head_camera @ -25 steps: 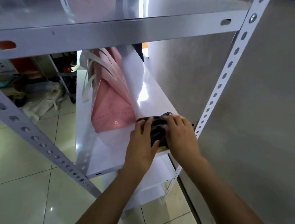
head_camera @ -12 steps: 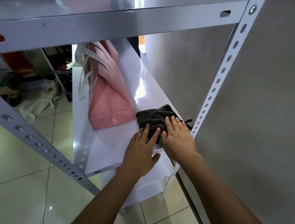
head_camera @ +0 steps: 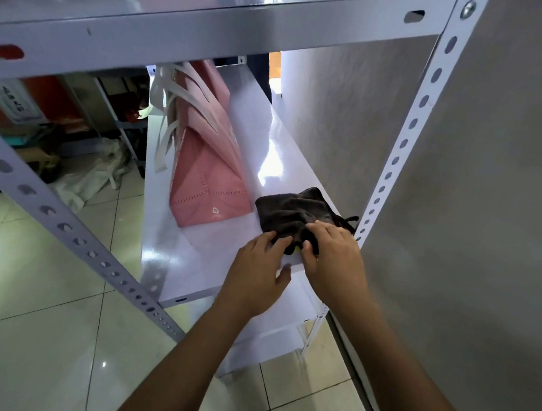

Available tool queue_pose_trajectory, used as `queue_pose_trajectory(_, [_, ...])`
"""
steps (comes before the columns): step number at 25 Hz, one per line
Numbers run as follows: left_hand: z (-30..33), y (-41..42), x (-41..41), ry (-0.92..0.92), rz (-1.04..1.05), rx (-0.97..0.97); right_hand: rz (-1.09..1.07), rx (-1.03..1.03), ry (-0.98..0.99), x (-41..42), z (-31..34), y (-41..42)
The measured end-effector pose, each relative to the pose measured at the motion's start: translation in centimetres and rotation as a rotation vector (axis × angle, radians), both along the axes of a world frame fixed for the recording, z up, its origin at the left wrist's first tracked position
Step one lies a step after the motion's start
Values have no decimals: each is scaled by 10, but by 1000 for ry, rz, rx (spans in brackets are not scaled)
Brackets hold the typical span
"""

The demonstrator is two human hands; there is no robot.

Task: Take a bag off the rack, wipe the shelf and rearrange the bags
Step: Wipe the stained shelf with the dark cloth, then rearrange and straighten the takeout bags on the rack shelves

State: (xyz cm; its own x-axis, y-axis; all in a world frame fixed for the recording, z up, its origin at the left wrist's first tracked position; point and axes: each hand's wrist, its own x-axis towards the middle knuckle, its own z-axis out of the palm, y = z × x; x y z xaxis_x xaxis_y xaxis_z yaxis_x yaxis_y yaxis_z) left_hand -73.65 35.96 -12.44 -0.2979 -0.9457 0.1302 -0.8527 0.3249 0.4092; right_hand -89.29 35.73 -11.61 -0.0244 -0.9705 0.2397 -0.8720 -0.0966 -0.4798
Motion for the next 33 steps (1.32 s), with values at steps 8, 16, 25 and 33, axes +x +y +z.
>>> queue_pose_trajectory(8, [8,52,23,73,178,50,122,-74,-210,20,-12,25])
queue_pose_trajectory(16, [27,115,80,120,327,27,311,-57,-275,75,-11,55])
queue_pose_trajectory(25, [32,190,186,160,346,-1,273,-20,-215,171,8,136])
queue_pose_trajectory(33, [29,260,321,190,420,-15,394,102,-229,307,3,205])
